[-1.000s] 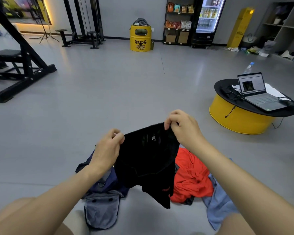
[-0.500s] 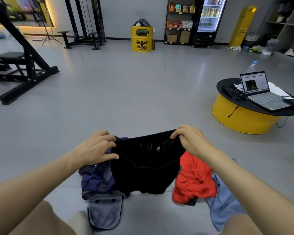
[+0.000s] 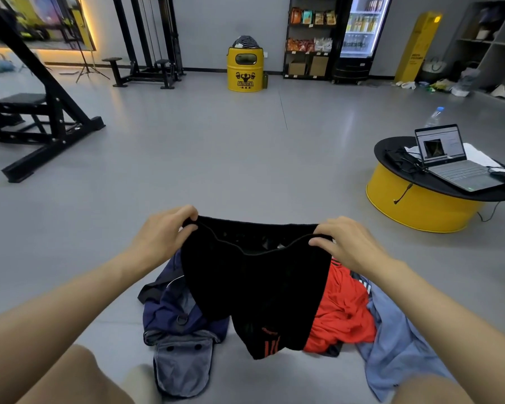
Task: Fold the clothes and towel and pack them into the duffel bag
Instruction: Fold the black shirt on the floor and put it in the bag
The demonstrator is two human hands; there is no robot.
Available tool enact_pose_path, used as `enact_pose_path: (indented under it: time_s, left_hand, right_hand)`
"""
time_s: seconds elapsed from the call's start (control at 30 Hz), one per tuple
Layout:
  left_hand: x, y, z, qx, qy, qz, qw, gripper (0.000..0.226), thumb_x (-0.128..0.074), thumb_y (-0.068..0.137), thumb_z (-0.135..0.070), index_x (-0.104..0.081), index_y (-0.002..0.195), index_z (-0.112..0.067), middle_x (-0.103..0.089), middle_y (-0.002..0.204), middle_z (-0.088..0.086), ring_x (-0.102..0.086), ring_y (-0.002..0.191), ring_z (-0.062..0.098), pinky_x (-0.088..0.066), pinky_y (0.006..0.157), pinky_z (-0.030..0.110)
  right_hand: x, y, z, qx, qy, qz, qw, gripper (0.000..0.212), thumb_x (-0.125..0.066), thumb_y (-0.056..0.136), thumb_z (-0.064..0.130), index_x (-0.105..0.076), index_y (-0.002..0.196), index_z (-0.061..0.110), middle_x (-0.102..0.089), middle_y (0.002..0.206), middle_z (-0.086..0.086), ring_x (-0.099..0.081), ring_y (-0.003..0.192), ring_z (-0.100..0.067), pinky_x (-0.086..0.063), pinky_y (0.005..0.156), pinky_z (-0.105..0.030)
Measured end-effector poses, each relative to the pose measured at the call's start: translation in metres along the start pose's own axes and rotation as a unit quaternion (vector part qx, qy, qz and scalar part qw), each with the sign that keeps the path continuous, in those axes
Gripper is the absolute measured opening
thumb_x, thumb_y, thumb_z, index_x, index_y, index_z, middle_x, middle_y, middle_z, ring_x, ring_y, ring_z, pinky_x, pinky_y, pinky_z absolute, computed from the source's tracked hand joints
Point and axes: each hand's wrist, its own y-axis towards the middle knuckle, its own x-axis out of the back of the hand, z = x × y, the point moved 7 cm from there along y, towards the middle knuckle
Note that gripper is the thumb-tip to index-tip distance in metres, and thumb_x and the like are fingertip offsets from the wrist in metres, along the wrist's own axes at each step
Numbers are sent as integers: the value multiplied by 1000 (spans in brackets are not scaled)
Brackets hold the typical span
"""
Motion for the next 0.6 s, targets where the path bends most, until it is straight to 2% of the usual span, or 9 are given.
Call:
enact_pose_path:
  time_s: [0.07, 0.13, 0.17, 0.23, 0.3, 0.37, 0.4, 0.5, 0.6]
  left_hand:
    - [0, 1, 3, 17, -5, 3, 1000, 18, -65, 94, -19, -57, 110, -22, -66, 96, -8, -61, 82, 24, -48, 73, 36]
    - [-2, 1, 7, 26, -2, 5, 1000, 27, -64, 96, -20, -60, 122, -22, -69, 107, -5, -64, 89, 25, -49, 77, 35]
    - [-4, 1, 8, 22, 1, 5, 1000, 30, -63, 97, -19, -60, 127, -21, -69, 110, -4, -65, 91, 25, -49, 79, 35]
    - [-12, 2, 14, 9, 19, 18, 1000, 29, -61, 98, -17, -64, 127, -21, -68, 105, -3, -65, 90, 25, -47, 76, 33]
    - [-23, 4, 24, 9, 40, 35, 999, 21, -58, 99, -16, -67, 118, -21, -64, 96, -4, -64, 85, 27, -43, 69, 32]
    - [-37, 7, 33, 15, 48, 49, 997, 18, -56, 100, -14, -68, 112, -18, -64, 95, -3, -64, 85, 29, -42, 69, 32]
    - [-46, 9, 37, 16, 51, 56, 997, 18, -56, 100, -13, -69, 111, -17, -65, 97, -1, -65, 86, 30, -45, 70, 34]
    - [-77, 25, 50, 40, 51, 71, 995, 18, -54, 100, -15, -68, 111, -16, -66, 102, 2, -65, 93, 33, -50, 76, 40]
    - [-101, 49, 64, 69, 53, 66, 994, 18, -53, 100, -18, -67, 110, -18, -65, 101, 2, -64, 94, 33, -46, 75, 38]
  right_hand:
    - [1, -3, -4, -11, 51, -34, 998, 14, -60, 98, 32, -71, 107, 31, -72, 101, 14, -65, 97, -18, -41, 70, -29]
    - [2, -5, -5, -29, 104, -57, 993, 25, -60, 98, 20, -70, 117, 34, -73, 104, 16, -67, 96, -15, -38, 70, -22]
    - [0, -5, -4, -34, 123, -52, 990, 35, -59, 99, 18, -66, 126, 38, -74, 98, 16, -66, 91, -15, -37, 68, -21]
    - [-9, -1, -4, -49, 133, -21, 990, 55, -56, 100, 21, -43, 144, 52, -64, 67, 9, -58, 69, -18, -38, 65, -21]
    - [-23, 2, -12, -62, 124, 9, 990, 61, -53, 101, 24, -30, 149, 55, -59, 63, -1, -57, 69, -24, -39, 66, -18]
    - [-38, 6, -24, -68, 117, 26, 990, 48, -52, 103, 20, -46, 146, 40, -74, 101, -3, -64, 99, -28, -38, 73, -20]
    - [-48, 9, -30, -70, 118, 37, 990, 40, -51, 103, 17, -56, 140, 32, -73, 114, -1, -63, 109, -28, -38, 77, -24]
    - [-80, 24, -46, -64, 89, 73, 991, 34, -48, 103, 12, -65, 128, 26, -72, 106, 2, -64, 105, -30, -37, 74, -30]
    - [-99, 52, -70, -69, 66, 62, 993, 29, -49, 101, 14, -66, 122, 26, -73, 110, -7, -65, 106, -36, -49, 82, -39]
